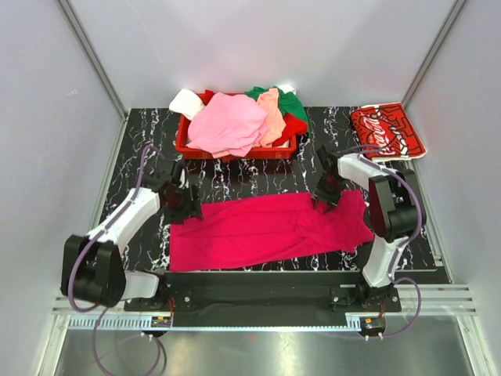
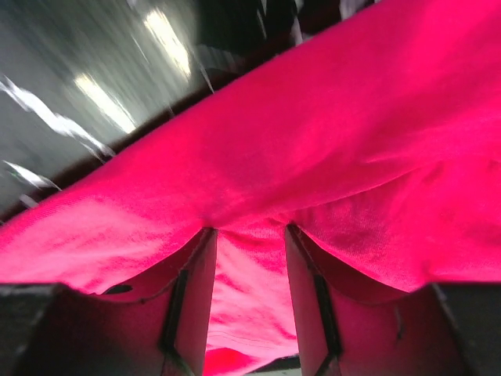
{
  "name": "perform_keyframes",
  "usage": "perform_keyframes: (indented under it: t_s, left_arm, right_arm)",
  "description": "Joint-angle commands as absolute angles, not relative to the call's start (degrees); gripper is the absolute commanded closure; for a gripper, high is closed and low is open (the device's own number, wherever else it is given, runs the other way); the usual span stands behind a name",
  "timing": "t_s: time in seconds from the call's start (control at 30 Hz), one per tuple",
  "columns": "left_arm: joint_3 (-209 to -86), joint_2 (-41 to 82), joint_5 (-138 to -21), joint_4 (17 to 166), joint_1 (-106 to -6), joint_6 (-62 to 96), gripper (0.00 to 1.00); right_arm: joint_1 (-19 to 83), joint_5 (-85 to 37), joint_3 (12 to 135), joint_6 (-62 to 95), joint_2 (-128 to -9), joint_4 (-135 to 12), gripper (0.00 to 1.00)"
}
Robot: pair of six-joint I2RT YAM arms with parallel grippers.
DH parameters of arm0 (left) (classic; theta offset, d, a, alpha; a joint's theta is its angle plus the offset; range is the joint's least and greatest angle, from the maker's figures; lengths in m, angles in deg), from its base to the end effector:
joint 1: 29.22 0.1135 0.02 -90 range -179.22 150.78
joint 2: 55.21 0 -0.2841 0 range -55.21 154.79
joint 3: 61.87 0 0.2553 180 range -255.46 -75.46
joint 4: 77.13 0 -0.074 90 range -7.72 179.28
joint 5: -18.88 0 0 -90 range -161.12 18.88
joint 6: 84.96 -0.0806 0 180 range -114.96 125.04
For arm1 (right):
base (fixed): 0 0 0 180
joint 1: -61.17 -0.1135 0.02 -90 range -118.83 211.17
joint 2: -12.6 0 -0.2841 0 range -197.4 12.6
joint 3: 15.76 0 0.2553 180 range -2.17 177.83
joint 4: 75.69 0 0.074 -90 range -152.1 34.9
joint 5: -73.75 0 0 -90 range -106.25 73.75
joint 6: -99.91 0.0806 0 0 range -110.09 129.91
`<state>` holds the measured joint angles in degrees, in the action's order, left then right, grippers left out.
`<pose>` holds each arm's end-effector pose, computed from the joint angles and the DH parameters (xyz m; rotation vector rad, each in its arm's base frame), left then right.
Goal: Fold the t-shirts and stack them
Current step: Fold the tshirt
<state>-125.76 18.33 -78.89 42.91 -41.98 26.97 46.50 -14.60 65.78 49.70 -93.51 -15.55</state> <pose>0.2363 -0.0647 0.1989 -0.1913 2.8169 -0.3344 0.3346 0.0852 0.1264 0.6644 2.9729 0.0254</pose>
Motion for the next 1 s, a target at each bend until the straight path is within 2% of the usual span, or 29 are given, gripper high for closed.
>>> perform_keyframes:
  t_s: [0.0, 0.17, 0.33, 0.47, 0.53, 0.63, 0.7, 0.77, 0.8, 0.9, 0.93, 0.97]
  left_arm:
    - [-125.7, 24.6, -80.4, 47.8, -43.2, 28.4, 0.30]
    - [-126.3, 35.0, -81.6, 48.0, -46.1, 28.6, 0.32]
    - [-125.6, 39.5, -82.1, 48.1, -49.3, 28.9, 0.33]
    - [-124.9, 40.8, -80.6, 47.7, -56.5, 31.4, 0.34]
    - [-122.4, 40.2, -85.3, 50.9, -59.9, 35.7, 0.35]
    - [-121.1, 39.9, -89.7, 55.9, -70.0, 43.6, 0.36]
    - [-122.3, 40.8, -92.4, 58.8, -78.9, 47.6, 0.36]
    - [-126.2, 42.0, -94.3, 60.1, -86.7, 52.5, 0.36]
    - [-128.0, 43.3, -95.2, 60.7, -89.2, 53.8, 0.36]
    - [-137.0, 46.1, -98.3, 61.4, -97.0, 57.2, 0.36]
    - [-141.5, 46.6, -98.4, 60.9, -98.4, 57.7, 0.36]
    - [-143.6, 47.0, -98.3, 59.8, -100.3, 57.8, 0.36]
  right_arm:
    - [49.0, -11.6, 71.3, 46.5, -99.7, -18.3, 0.52]
    - [51.9, -10.5, 81.1, 43.8, -107.7, -15.8, 0.52]
    - [53.4, -8.8, 100.3, 40.4, -120.0, -9.0, 0.52]
    - [54.3, -8.4, 115.0, 38.9, -128.5, -3.9, 0.52]
    - [55.2, -8.3, 122.9, 38.6, -132.8, -1.9, 0.51]
    - [56.7, -9.2, 135.0, 37.9, -139.3, 1.9, 0.50]
    - [57.6, -9.5, 144.1, 36.7, -142.5, 4.6, 0.46]
    - [59.2, -9.8, 147.8, 36.4, -145.3, 5.1, 0.40]
    - [59.8, -10.3, 148.4, 35.8, -145.5, 3.4, 0.28]
    - [62.6, -14.3, 146.6, 34.8, -144.2, -2.2, 0.12]
    - [63.0, -16.0, 146.3, 34.2, -143.2, -3.6, 0.11]
    - [63.3, -22.6, 146.3, 33.5, -142.8, -5.0, 0.09]
